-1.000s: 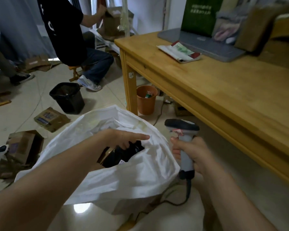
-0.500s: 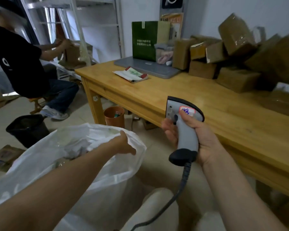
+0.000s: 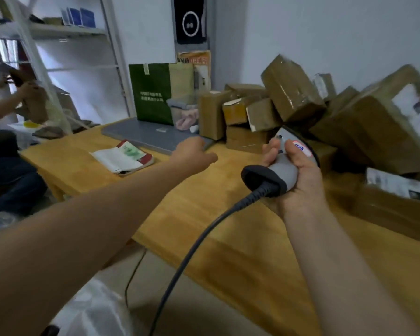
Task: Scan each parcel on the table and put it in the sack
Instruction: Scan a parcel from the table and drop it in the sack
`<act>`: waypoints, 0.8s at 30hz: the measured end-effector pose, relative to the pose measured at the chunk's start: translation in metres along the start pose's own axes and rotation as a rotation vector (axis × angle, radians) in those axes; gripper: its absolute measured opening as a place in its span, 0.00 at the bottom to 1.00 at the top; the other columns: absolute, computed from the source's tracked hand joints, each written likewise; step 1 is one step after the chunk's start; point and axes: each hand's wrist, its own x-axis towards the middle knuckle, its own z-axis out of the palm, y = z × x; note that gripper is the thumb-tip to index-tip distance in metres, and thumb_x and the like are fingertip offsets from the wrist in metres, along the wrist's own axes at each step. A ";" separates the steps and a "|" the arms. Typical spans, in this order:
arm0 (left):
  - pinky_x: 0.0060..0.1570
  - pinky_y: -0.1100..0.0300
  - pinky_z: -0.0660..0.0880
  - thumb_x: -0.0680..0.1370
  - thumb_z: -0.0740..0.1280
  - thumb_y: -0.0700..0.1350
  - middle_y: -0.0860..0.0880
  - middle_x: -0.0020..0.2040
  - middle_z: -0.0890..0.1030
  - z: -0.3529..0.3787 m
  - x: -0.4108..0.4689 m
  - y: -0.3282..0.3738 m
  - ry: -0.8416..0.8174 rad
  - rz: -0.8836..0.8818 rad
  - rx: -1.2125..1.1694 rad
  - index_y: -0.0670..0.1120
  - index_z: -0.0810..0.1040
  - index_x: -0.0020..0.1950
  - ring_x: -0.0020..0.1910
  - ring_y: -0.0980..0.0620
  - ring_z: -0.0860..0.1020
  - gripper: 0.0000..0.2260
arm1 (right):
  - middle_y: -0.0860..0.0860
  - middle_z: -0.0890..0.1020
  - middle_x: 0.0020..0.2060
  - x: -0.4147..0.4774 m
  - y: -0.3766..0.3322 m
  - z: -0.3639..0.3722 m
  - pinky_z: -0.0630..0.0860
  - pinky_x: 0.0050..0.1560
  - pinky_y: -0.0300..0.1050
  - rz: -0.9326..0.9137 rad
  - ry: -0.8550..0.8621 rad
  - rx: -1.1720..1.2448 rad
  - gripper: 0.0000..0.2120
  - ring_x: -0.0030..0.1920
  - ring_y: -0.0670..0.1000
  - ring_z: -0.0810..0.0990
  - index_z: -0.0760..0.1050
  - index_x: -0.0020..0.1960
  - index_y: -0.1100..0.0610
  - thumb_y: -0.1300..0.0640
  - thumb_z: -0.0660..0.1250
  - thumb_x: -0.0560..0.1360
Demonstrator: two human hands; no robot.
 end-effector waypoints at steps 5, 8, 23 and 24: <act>0.38 0.57 0.72 0.77 0.68 0.49 0.47 0.37 0.73 0.024 0.085 0.091 -0.053 -0.038 -0.480 0.45 0.73 0.39 0.38 0.50 0.74 0.11 | 0.53 0.80 0.35 0.042 -0.062 0.019 0.77 0.26 0.37 -0.103 0.082 -0.092 0.13 0.27 0.48 0.80 0.72 0.57 0.61 0.58 0.66 0.75; 0.43 0.57 0.74 0.76 0.69 0.53 0.49 0.42 0.73 0.029 0.106 0.145 -0.144 -0.192 -0.720 0.46 0.69 0.53 0.46 0.49 0.75 0.15 | 0.52 0.80 0.36 0.042 -0.093 0.034 0.77 0.27 0.36 -0.178 0.166 -0.168 0.14 0.28 0.46 0.79 0.74 0.52 0.60 0.57 0.69 0.68; 0.56 0.51 0.78 0.68 0.75 0.55 0.45 0.60 0.78 0.067 0.143 0.219 -0.081 -0.615 -1.048 0.44 0.70 0.66 0.55 0.45 0.78 0.32 | 0.57 0.82 0.33 -0.026 -0.192 0.085 0.78 0.25 0.39 -0.013 0.305 -0.274 0.20 0.26 0.49 0.80 0.81 0.47 0.66 0.59 0.79 0.58; 0.54 0.51 0.78 0.68 0.75 0.55 0.46 0.58 0.77 0.060 0.129 0.215 -0.082 -0.622 -1.072 0.45 0.70 0.66 0.54 0.46 0.78 0.31 | 0.57 0.82 0.33 -0.027 -0.193 0.086 0.78 0.25 0.38 -0.007 0.335 -0.305 0.16 0.26 0.49 0.80 0.79 0.48 0.65 0.59 0.73 0.63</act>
